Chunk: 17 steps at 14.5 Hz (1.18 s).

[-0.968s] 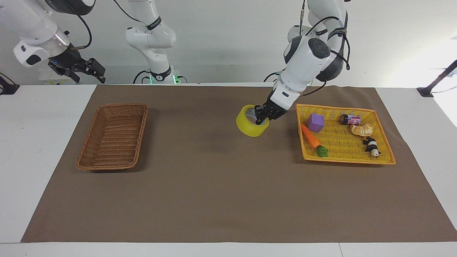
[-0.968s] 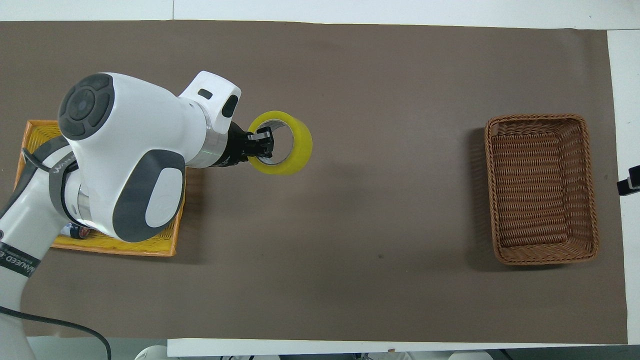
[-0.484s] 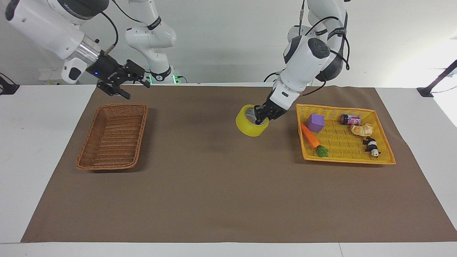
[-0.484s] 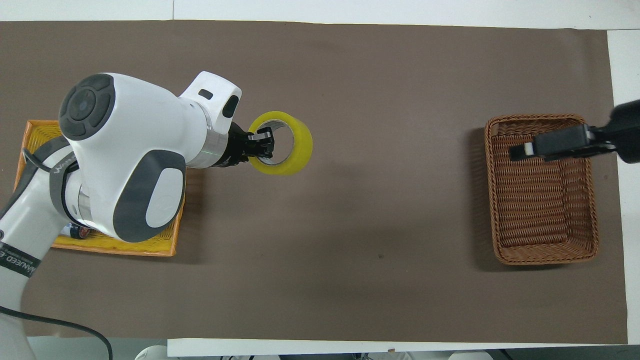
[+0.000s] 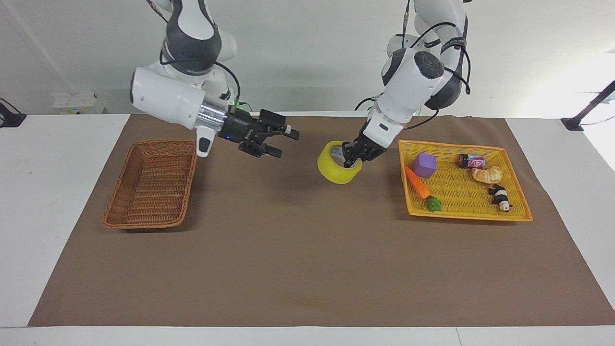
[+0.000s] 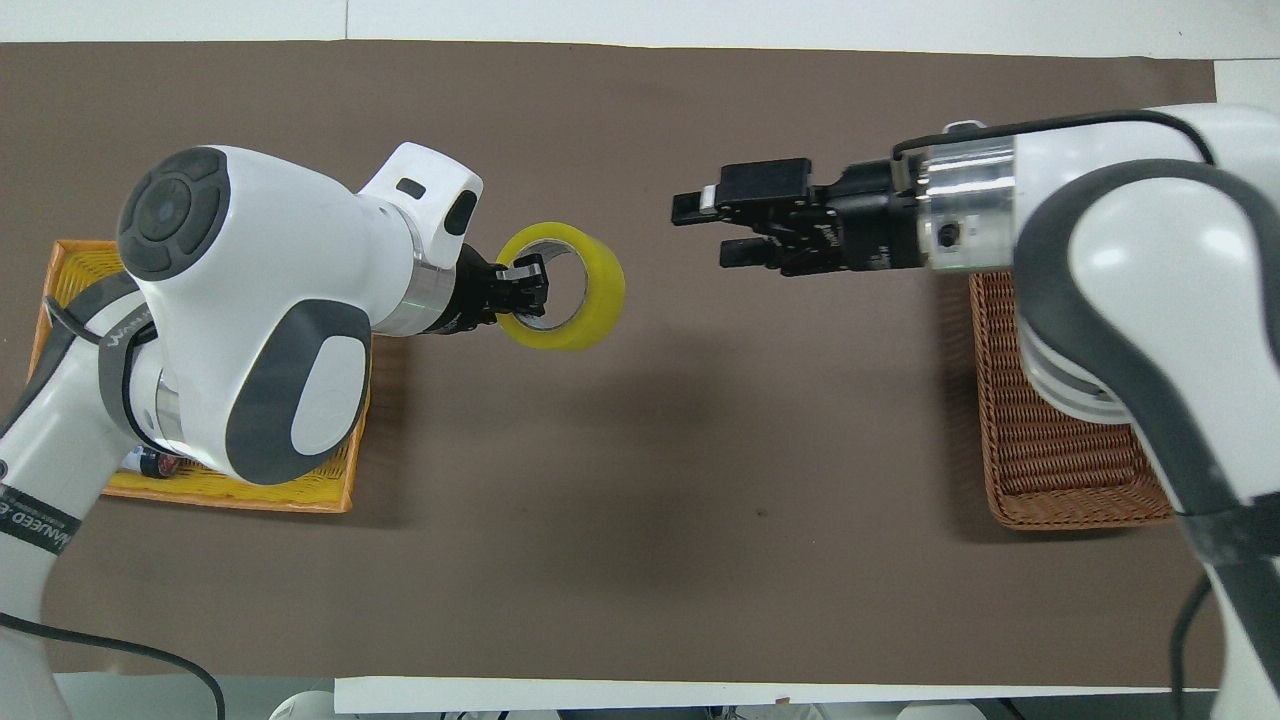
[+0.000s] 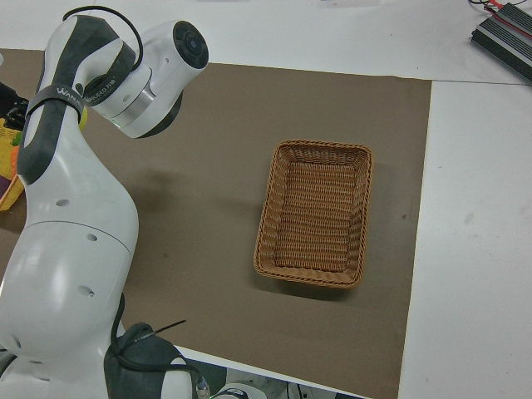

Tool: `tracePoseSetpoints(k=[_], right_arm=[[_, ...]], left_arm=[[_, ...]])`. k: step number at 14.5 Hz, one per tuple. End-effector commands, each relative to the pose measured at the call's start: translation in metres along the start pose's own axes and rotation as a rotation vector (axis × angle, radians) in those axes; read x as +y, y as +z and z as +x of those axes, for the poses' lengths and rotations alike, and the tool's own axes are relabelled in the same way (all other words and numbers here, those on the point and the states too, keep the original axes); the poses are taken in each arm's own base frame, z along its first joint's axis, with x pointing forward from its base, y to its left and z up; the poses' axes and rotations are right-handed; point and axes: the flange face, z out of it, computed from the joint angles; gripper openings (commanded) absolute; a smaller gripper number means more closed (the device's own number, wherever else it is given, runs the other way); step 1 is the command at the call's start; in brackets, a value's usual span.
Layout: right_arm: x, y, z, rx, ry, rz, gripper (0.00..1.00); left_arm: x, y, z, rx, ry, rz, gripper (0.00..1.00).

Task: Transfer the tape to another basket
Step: 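Reach the right gripper toward the tape held by the left gripper, then grasp the tape with the right gripper while the left gripper releases it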

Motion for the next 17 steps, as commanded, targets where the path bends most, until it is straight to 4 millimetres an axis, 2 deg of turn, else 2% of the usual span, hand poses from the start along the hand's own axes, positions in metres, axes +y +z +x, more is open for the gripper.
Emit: tracePoseSetpoints(k=[1,3,4,6,12,13,15,17], right_arm=[[0.025,0.014,0.014,0.004,0.001,0.012,1.0],[0.028,0.021,0.013,0.005,-0.007,0.003,1.0],[0.027,0.04,0.008,-0.005,-0.032,-0.009,1.0],[0.019,0.057,0.0,0.007,-0.048,-0.021,1.0],[0.018,0.07,-0.01,-0.009,-0.066,-0.029,1.0],[0.018,0.071,-0.011,-0.011,-0.074,-0.031,0.97],[0.026,0.072,-0.013,-0.019,-0.087,-0.037,0.82],[0.027,0.071,-0.015,-0.032,-0.089,-0.033,0.28]], left_arm=[[0.003,-0.005,-0.001,-0.005,-0.004,-0.012,0.0],[0.003,-0.005,0.0,-0.003,-0.004,-0.013,0.0],[0.003,-0.004,-0.001,-0.005,-0.005,-0.01,0.0],[0.002,-0.003,-0.001,-0.008,-0.008,-0.009,0.0],[0.001,-0.003,-0.001,-0.007,-0.011,-0.009,0.0],[0.001,-0.003,-0.001,-0.006,-0.011,-0.01,0.0],[0.001,-0.003,-0.001,-0.008,-0.011,-0.009,0.0],[0.002,-0.004,-0.002,-0.007,-0.009,-0.01,0.0]])
